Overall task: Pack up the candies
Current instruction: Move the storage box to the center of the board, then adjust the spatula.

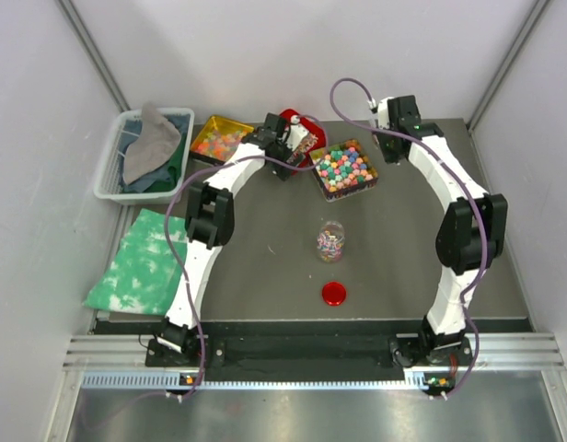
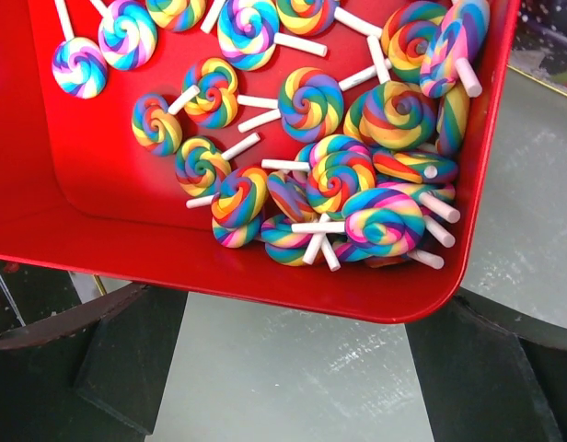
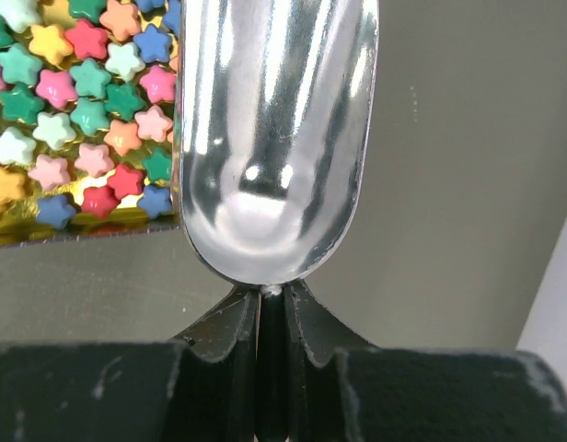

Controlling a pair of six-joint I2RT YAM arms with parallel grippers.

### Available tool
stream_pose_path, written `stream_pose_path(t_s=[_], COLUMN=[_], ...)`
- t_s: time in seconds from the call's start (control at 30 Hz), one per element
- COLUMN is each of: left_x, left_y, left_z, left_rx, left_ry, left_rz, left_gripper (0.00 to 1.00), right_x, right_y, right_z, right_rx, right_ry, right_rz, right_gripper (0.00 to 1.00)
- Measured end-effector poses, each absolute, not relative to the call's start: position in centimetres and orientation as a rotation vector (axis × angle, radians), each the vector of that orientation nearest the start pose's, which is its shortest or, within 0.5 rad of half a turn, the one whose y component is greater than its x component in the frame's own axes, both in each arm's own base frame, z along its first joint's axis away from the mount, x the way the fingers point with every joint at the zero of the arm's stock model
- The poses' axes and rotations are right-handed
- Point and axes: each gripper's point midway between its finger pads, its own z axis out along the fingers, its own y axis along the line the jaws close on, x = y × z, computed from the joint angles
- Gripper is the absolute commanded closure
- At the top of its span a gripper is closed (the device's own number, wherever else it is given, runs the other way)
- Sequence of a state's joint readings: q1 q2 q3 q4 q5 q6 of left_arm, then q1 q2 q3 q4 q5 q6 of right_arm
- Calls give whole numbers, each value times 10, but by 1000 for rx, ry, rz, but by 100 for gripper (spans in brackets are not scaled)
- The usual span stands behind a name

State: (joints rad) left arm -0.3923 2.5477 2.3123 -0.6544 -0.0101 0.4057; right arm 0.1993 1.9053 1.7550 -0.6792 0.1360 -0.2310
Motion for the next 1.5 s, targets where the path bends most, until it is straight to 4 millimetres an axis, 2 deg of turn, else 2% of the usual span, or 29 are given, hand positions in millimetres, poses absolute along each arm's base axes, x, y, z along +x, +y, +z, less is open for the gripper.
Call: stream_pose_path(t_s=[0.17, 0.47, 0.7, 0.83, 0.93, 1.03, 1.1, 1.23, 1.3, 1.4, 1.5], left_x=[579, 579, 575, 563, 539, 528, 529, 539, 545, 547, 536], left_y=[-222, -240, -247, -242, -231, -230, -234, -239, -240, -245, -250], left_z=[44, 47, 48, 48, 50, 72, 97, 154, 191, 236, 247], left_rx=[920, 881, 822, 782, 787, 771, 752, 722, 711, 713, 713], left_ry=[2286, 2264, 2259, 2268, 2317, 2323, 2296, 2223, 2170, 2069, 2048], left_rz=[66, 186, 170, 112, 48, -65, -163, -340, -442, -603, -772], left_gripper=[1, 1, 1, 1, 1, 1, 1, 1, 1, 1, 1], right_x=[501, 518, 523, 523, 504, 474, 457, 419, 398, 372, 356], right_y=[62, 59, 57, 60, 61, 60, 59, 64, 67, 81, 102], right_z=[158, 133, 111, 115, 122, 144, 167, 222, 243, 256, 252], right_rx=[-423, -399, -386, -385, -416, -479, -526, -686, -780, -942, -1099], right_ry=[2397, 2433, 2472, 2456, 2448, 2412, 2358, 2192, 2108, 2007, 1950], right_rz=[-190, -201, -213, -192, -163, -136, -125, -114, -154, -227, -258], right_gripper=[100, 100, 100, 100, 100, 100, 100, 100, 100, 100, 100])
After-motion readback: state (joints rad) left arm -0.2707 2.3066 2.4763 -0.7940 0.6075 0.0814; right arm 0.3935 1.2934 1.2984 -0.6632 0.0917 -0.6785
